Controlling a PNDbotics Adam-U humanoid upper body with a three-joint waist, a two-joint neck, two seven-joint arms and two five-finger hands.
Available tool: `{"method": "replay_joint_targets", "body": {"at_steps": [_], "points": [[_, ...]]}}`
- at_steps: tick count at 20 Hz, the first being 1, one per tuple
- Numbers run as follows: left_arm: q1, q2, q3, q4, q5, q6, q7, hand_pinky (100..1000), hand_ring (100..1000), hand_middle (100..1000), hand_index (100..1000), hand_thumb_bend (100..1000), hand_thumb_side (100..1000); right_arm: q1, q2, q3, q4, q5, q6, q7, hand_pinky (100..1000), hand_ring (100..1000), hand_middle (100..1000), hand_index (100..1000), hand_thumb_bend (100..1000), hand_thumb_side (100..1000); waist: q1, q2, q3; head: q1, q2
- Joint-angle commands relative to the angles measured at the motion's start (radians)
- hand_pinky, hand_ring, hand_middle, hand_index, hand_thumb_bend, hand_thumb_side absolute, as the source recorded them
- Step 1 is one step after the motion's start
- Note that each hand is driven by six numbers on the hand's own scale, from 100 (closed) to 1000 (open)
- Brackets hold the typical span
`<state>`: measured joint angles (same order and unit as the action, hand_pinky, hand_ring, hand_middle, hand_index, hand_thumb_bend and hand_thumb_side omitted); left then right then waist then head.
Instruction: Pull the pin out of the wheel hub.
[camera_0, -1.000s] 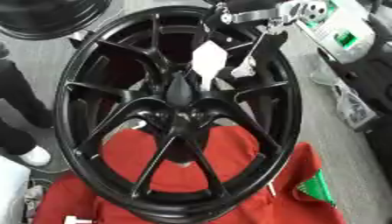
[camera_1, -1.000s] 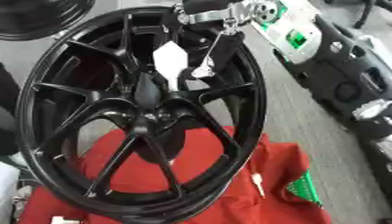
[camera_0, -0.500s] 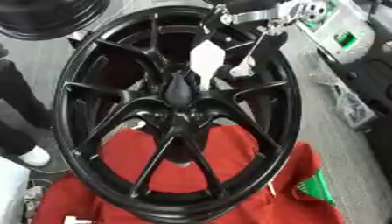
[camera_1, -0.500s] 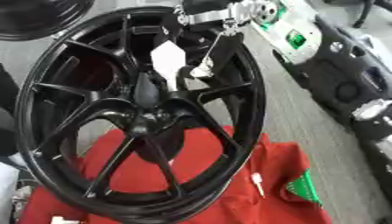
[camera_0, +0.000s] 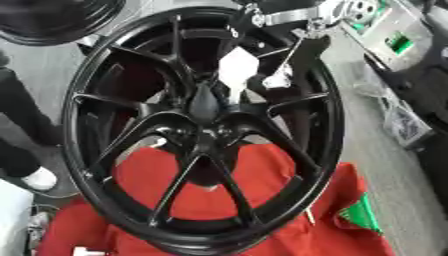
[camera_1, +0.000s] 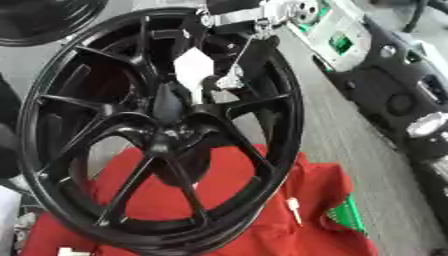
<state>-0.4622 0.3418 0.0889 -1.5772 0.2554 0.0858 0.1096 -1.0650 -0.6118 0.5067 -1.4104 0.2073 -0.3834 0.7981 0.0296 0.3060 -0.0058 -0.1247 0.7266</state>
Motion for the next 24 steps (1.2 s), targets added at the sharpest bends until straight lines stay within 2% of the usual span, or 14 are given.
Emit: {"method": "replay_joint_targets", "body": {"at_steps": [1, 4, 10, 14, 15, 18, 24], "points": [[-0.018, 0.015, 0.003, -0.012, -0.003, 0.003, 0.001, 832, 764, 639, 763, 100, 804, -0.023, -0.021, -0.005, -0.017, -0.002, -0.109, 0.109, 819, 770, 693, 798, 240, 204, -0.001, -0.014, 0.002, -0.002, -0.013], [-0.019, 0.014, 0.003, -0.013, -0.003, 0.004, 0.001, 832, 765, 639, 763, 100, 804, -0.021, -0.019, -0.003, -0.015, 0.005, -0.111, 0.109, 818, 769, 684, 791, 246, 206, -0.001, -0.014, 0.003, -0.003, -0.013], [-0.020, 0.013, 0.003, -0.011, -0.005, 0.006, 0.001, 833, 765, 639, 763, 100, 804, -0.019, -0.012, -0.006, -0.009, 0.002, -0.104, 0.109, 803, 738, 555, 689, 208, 169, 0.000, -0.013, 0.004, -0.006, -0.014], [-0.019, 0.013, 0.003, -0.010, -0.006, 0.008, 0.003, 833, 765, 639, 763, 100, 806, -0.023, -0.011, -0.014, -0.015, -0.029, -0.074, 0.109, 784, 690, 447, 576, 140, 116, -0.001, -0.013, 0.004, -0.007, -0.011], [-0.019, 0.013, 0.003, -0.010, -0.006, 0.009, 0.003, 833, 765, 638, 762, 100, 806, -0.023, -0.011, -0.018, -0.017, -0.037, -0.066, 0.108, 774, 663, 398, 526, 100, 100, -0.001, -0.013, 0.005, -0.007, -0.010], [-0.019, 0.011, 0.005, -0.010, -0.006, 0.011, 0.007, 833, 765, 638, 762, 100, 807, -0.026, -0.012, -0.030, -0.019, -0.066, -0.028, 0.093, 754, 614, 324, 457, 100, 100, -0.001, -0.014, 0.005, -0.009, -0.009], [-0.014, 0.015, 0.005, -0.010, -0.006, 0.014, 0.011, 833, 765, 638, 762, 100, 811, -0.069, -0.056, -0.056, -0.072, -0.124, 0.013, 0.072, 738, 576, 264, 405, 109, 146, -0.008, -0.018, 0.001, -0.009, -0.006]]}}
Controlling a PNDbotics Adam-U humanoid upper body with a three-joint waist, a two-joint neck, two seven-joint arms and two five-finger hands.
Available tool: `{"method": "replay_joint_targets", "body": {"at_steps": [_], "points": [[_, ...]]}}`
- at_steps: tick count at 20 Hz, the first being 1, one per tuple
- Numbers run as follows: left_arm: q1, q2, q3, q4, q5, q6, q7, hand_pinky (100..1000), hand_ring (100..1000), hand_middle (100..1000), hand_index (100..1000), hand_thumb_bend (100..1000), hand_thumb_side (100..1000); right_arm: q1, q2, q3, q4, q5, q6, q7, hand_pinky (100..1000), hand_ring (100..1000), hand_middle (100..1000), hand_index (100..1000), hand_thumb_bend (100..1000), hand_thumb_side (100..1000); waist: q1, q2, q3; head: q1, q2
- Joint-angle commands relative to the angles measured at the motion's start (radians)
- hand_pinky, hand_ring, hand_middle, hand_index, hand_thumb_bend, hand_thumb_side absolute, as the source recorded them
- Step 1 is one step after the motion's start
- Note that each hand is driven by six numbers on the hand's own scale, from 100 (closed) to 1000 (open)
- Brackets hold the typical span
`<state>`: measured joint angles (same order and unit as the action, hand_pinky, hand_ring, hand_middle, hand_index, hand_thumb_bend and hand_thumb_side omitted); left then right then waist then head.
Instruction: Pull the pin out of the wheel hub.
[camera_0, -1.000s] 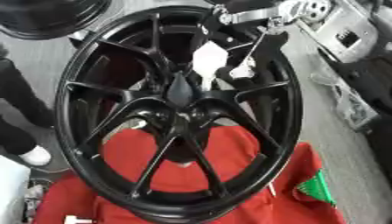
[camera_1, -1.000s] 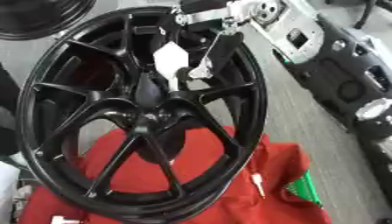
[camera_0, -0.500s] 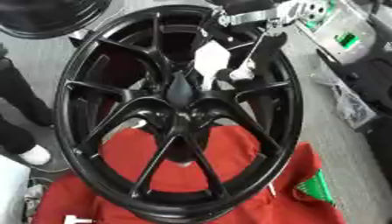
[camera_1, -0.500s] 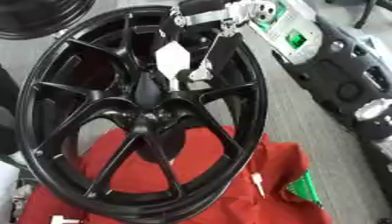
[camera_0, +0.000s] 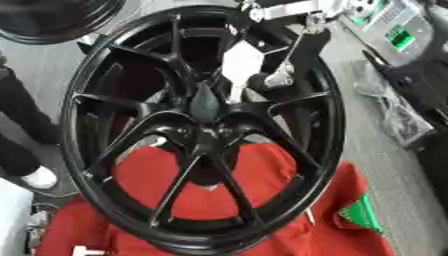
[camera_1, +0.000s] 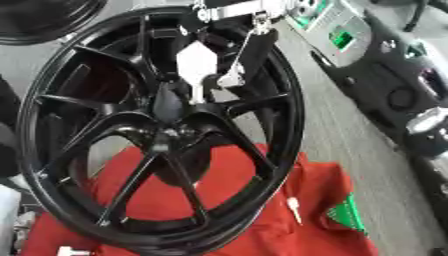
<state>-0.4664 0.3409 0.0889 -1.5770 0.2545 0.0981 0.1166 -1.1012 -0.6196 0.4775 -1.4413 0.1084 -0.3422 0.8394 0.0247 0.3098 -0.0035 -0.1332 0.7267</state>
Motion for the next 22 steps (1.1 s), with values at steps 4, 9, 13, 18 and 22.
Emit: {"method": "replay_joint_targets", "body": {"at_steps": [4, 9, 13, 18, 22], "points": [[-0.002, 0.026, 0.006, -0.006, -0.009, 0.004, 0.005, 834, 765, 638, 762, 100, 816, -0.042, -0.126, -0.060, -0.108, -0.072, 0.012, -0.039, 737, 574, 258, 401, 133, 135, -0.012, -0.025, -0.013, 0.006, -0.002], [0.002, 0.033, 0.009, -0.005, -0.011, 0.005, 0.008, 834, 765, 639, 762, 100, 817, 0.025, -0.259, -0.133, -0.227, -0.143, 0.089, -0.183, 736, 572, 256, 401, 136, 100, -0.014, -0.026, -0.023, 0.013, -0.001], [-0.001, 0.029, 0.012, -0.010, -0.010, 0.002, 0.007, 835, 765, 639, 762, 102, 812, 0.173, -0.387, -0.242, -0.332, -0.208, 0.151, -0.315, 739, 571, 257, 403, 100, 100, -0.012, -0.024, -0.026, 0.008, -0.004], [-0.004, 0.027, 0.019, -0.015, -0.006, 0.000, 0.016, 836, 766, 640, 763, 103, 810, 0.463, -0.506, -0.461, -0.379, -0.270, 0.206, -0.485, 740, 569, 258, 404, 100, 100, -0.007, -0.019, -0.032, 0.022, -0.013], [-0.006, 0.025, 0.025, -0.018, -0.004, -0.002, 0.021, 836, 766, 640, 763, 103, 807, 0.662, -0.516, -0.595, -0.354, -0.236, 0.202, -0.570, 747, 581, 278, 422, 100, 100, 0.000, -0.015, -0.040, 0.032, -0.020]]}}
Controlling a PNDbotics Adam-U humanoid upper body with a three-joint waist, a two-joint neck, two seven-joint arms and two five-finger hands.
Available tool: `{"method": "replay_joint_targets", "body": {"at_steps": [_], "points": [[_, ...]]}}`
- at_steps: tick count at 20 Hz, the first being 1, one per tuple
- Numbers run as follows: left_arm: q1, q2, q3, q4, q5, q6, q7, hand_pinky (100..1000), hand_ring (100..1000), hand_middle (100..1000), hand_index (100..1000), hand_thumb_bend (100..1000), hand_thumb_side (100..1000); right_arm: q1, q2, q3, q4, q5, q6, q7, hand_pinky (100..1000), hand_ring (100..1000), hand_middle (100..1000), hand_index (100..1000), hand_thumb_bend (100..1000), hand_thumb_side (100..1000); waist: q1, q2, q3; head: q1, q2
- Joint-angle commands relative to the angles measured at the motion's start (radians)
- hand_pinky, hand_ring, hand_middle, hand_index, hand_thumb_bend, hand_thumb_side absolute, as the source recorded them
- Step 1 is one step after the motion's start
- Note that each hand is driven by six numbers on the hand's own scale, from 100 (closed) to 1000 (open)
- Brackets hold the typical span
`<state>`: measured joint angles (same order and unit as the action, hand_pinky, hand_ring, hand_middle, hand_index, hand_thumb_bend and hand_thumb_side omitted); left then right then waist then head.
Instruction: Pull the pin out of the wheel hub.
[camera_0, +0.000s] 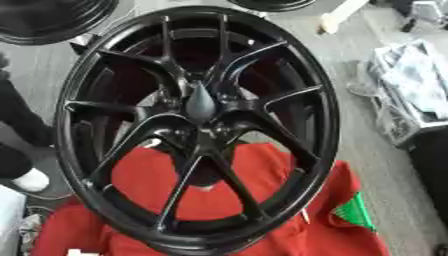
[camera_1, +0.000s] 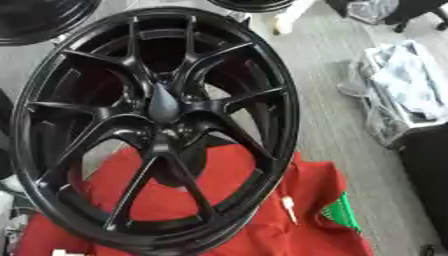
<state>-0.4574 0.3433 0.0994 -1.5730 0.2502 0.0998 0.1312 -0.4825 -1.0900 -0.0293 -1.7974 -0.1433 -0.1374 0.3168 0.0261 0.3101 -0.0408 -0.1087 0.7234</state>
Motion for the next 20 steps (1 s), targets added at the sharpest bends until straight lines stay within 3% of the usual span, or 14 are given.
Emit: {"method": "replay_joint_targets", "body": {"at_steps": [1, 5, 7, 9, 11, 14, 16, 18, 20], "points": [[-0.016, 0.022, 0.016, -0.024, 0.001, -0.004, 0.008, 836, 766, 640, 763, 103, 807, 0.087, -0.036, -0.115, 0.008, 0.034, -0.009, -0.061, 751, 586, 283, 427, 100, 100, 0.001, -0.014, -0.004, 0.009, -0.017], [-0.017, 0.018, 0.021, -0.026, 0.005, -0.006, 0.013, 836, 766, 641, 763, 106, 808, 0.230, 0.053, -0.204, -0.003, 0.103, -0.039, -0.090, 776, 628, 351, 486, 100, 100, 0.010, -0.009, -0.010, 0.017, -0.018], [-0.018, 0.018, 0.022, -0.027, 0.006, -0.007, 0.015, 836, 766, 641, 763, 103, 807, 0.292, 0.112, -0.244, -0.024, 0.153, -0.052, -0.087, 807, 708, 491, 632, 100, 100, 0.013, -0.008, -0.013, 0.020, -0.016], [-0.018, 0.018, 0.023, -0.027, 0.006, -0.006, 0.017, 836, 766, 640, 762, 100, 802, 0.341, 0.163, -0.272, -0.039, 0.200, -0.065, -0.072, 853, 801, 699, 832, 143, 100, 0.015, -0.007, -0.017, 0.025, -0.017], [-0.018, 0.018, 0.023, -0.027, 0.006, -0.007, 0.019, 836, 766, 640, 762, 101, 802, 0.372, 0.199, -0.292, -0.036, 0.228, -0.073, -0.060, 870, 836, 757, 871, 127, 100, 0.017, -0.007, -0.019, 0.028, -0.018], [-0.019, 0.018, 0.023, -0.028, 0.008, -0.010, 0.020, 836, 766, 640, 762, 100, 801, 0.392, 0.234, -0.314, -0.014, 0.237, -0.083, -0.071, 885, 861, 797, 900, 100, 485, 0.018, -0.008, -0.021, 0.029, -0.020], [-0.018, 0.018, 0.023, -0.027, 0.008, -0.010, 0.021, 836, 766, 641, 762, 101, 802, 0.397, 0.245, -0.323, 0.002, 0.223, -0.083, -0.097, 888, 861, 807, 905, 100, 652, 0.019, -0.008, -0.022, 0.029, -0.020], [-0.018, 0.019, 0.023, -0.027, 0.008, -0.010, 0.021, 836, 766, 641, 762, 100, 803, 0.396, 0.253, -0.327, 0.012, 0.192, -0.077, -0.127, 889, 855, 810, 911, 100, 778, 0.018, -0.008, -0.022, 0.028, -0.020], [-0.018, 0.019, 0.023, -0.026, 0.008, -0.010, 0.021, 836, 766, 641, 762, 101, 803, 0.389, 0.257, -0.328, 0.017, 0.139, -0.059, -0.162, 881, 842, 797, 904, 100, 777, 0.018, -0.008, -0.021, 0.029, -0.019]]}}
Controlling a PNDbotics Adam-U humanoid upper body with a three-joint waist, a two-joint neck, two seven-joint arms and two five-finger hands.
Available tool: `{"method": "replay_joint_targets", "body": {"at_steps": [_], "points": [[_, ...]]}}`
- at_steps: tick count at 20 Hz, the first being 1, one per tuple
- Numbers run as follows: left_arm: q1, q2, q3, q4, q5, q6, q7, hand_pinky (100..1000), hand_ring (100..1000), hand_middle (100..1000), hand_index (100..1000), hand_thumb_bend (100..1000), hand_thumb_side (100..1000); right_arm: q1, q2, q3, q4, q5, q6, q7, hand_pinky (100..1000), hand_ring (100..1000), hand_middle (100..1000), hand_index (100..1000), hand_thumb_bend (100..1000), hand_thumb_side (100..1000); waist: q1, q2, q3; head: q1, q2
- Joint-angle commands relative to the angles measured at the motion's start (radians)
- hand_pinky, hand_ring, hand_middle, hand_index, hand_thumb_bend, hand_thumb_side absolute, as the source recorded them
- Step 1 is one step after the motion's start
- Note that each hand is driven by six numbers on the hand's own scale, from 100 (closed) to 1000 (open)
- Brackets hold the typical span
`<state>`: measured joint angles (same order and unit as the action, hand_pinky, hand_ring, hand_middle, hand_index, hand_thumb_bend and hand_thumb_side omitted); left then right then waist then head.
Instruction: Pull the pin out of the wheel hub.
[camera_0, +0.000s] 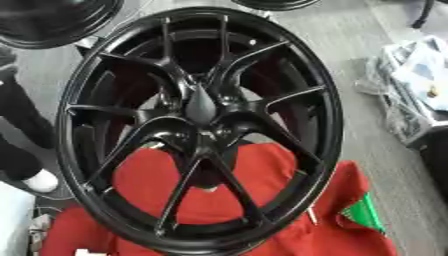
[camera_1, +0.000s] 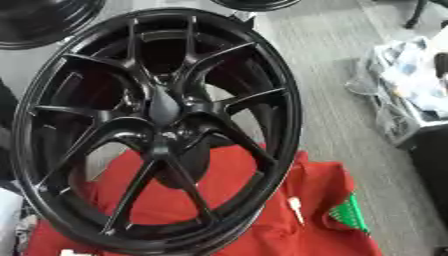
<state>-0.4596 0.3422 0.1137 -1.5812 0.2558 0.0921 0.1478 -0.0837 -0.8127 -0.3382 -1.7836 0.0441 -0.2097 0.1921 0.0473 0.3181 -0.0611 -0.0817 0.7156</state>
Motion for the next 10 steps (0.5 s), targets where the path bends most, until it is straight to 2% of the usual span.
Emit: {"method": "replay_joint_targets", "body": {"at_steps": [1, 2, 3, 4, 5, 10], "points": [[-0.016, 0.020, 0.008, -0.018, 0.002, -0.002, 0.004, 837, 766, 641, 762, 100, 803, -0.017, -0.019, -0.017, 0.003, -0.080, 0.026, -0.057, 880, 839, 800, 904, 100, 757, -0.003, -0.016, 0.000, 0.001, -0.011], [-0.016, 0.019, 0.007, -0.018, 0.002, -0.001, 0.003, 837, 766, 641, 762, 100, 803, -0.024, -0.020, -0.013, 0.000, -0.107, 0.038, -0.071, 878, 836, 796, 901, 100, 728, -0.004, -0.016, 0.002, 0.001, -0.010], [-0.016, 0.019, 0.007, -0.018, 0.002, -0.001, 0.003, 837, 766, 641, 762, 101, 803, -0.032, -0.020, -0.010, -0.003, -0.127, 0.048, -0.080, 879, 837, 801, 903, 100, 636, -0.004, -0.017, 0.003, 0.000, -0.010], [-0.017, 0.017, 0.006, -0.019, 0.002, -0.001, 0.002, 837, 766, 641, 762, 102, 803, -0.040, -0.019, -0.008, -0.006, -0.140, 0.058, -0.085, 881, 840, 806, 905, 100, 629, -0.003, -0.017, 0.004, -0.001, -0.010], [-0.017, 0.016, 0.006, -0.019, 0.002, -0.001, 0.002, 837, 766, 641, 762, 102, 803, -0.047, -0.019, -0.006, -0.007, -0.147, 0.067, -0.085, 884, 846, 818, 910, 100, 579, -0.004, -0.017, 0.005, -0.001, -0.010], [-0.018, 0.016, 0.004, -0.019, 0.001, 0.001, 0.000, 837, 766, 642, 762, 101, 804, -0.074, -0.012, 0.005, -0.007, -0.176, 0.105, -0.088, 867, 823, 784, 887, 100, 570, -0.004, -0.018, 0.007, 0.001, -0.005]]}}
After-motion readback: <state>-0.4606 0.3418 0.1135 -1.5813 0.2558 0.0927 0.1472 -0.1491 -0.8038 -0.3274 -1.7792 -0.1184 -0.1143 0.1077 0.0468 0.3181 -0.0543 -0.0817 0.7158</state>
